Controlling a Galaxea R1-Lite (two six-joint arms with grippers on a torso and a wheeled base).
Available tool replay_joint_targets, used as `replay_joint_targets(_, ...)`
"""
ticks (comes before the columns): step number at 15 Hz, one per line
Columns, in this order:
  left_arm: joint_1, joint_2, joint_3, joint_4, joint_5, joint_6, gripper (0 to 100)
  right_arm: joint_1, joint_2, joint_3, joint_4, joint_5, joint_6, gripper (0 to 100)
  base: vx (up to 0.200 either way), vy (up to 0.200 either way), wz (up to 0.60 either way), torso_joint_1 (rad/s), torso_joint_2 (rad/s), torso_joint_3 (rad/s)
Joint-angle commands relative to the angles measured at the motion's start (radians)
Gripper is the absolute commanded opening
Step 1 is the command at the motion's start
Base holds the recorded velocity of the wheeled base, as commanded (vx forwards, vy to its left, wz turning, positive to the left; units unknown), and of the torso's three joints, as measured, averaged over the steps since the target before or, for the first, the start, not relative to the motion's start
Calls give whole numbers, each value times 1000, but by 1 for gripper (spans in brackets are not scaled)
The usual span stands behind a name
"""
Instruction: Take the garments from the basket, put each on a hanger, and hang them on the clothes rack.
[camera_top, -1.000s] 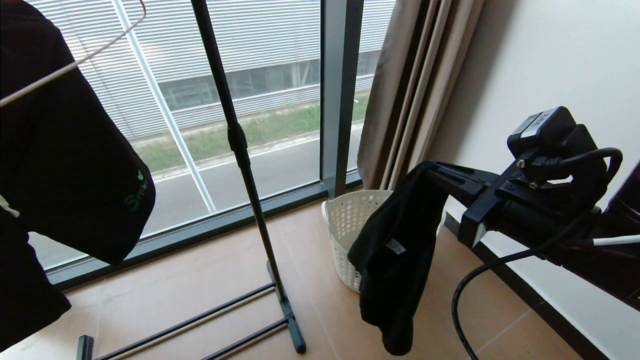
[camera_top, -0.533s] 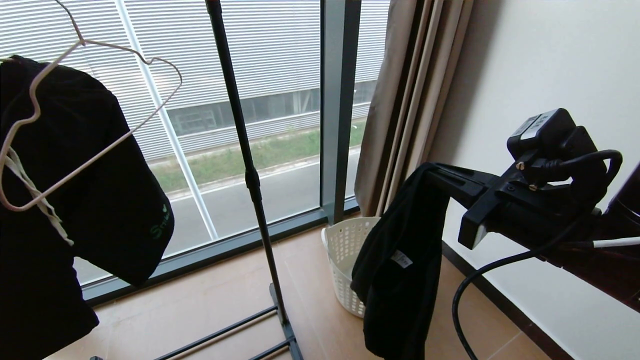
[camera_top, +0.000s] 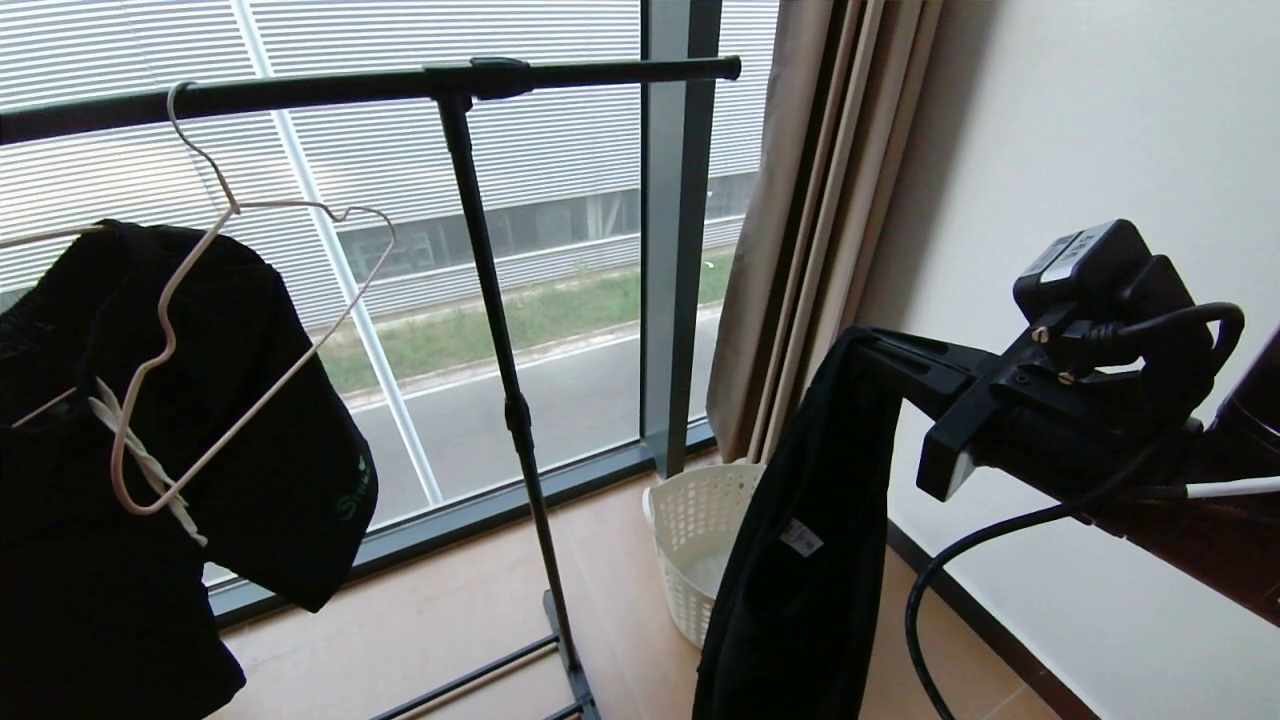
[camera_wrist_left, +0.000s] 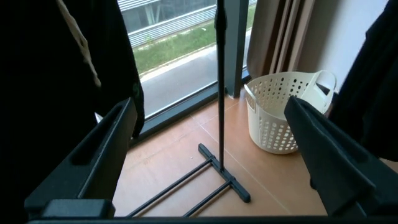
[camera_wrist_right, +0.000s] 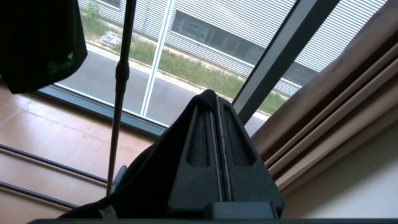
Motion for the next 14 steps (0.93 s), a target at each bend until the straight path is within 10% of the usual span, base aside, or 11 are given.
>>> replay_joint_targets(1,0,1,-1,0,-1,0,100,1,4,0,0,0,-1,0,0,0,0,217,-535,-310)
replay_joint_targets(14,0,1,-1,0,1,0,100,1,4,0,0,0,-1,0,0,0,0,227,-526,-231)
